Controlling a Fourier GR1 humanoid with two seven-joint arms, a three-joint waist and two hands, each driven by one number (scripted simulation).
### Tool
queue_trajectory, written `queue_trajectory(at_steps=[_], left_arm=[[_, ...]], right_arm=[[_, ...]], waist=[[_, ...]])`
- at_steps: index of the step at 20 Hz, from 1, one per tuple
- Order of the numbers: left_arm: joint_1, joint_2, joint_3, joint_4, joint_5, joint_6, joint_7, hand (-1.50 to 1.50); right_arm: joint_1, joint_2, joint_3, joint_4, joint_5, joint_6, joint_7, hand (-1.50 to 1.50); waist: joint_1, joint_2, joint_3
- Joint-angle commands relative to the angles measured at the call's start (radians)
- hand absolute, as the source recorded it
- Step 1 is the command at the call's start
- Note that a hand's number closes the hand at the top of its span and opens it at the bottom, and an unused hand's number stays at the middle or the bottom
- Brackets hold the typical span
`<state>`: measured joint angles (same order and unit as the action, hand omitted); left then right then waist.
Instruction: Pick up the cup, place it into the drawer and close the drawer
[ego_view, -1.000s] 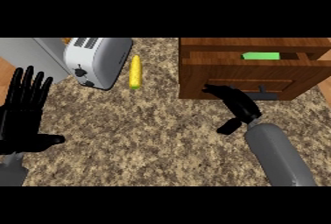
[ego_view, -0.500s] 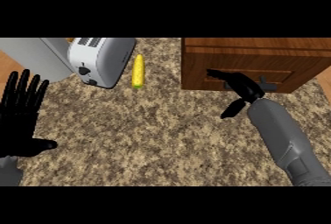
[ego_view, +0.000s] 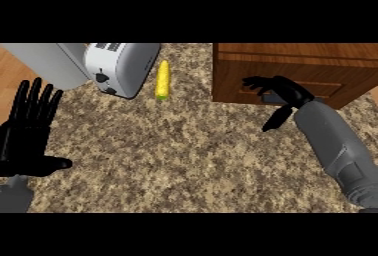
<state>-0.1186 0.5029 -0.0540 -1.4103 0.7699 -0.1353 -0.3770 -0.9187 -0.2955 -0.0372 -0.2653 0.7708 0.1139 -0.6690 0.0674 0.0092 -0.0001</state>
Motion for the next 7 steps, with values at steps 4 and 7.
queue_trajectory(at_steps=[4, 7], left_arm=[[-0.006, 0.001, 0.0, -0.006, -0.012, 0.003, 0.014, -1.5], [-0.033, -0.009, -0.008, 0.008, -0.025, 0.011, 0.015, -1.5]], right_arm=[[-0.095, -0.076, -0.044, 0.081, -0.005, -0.042, 0.088, -1.5], [-0.07, -0.087, -0.029, 0.095, 0.009, -0.054, 0.049, -1.5]], waist=[[0.028, 0.027, 0.004], [0.02, 0.031, 0.004]])
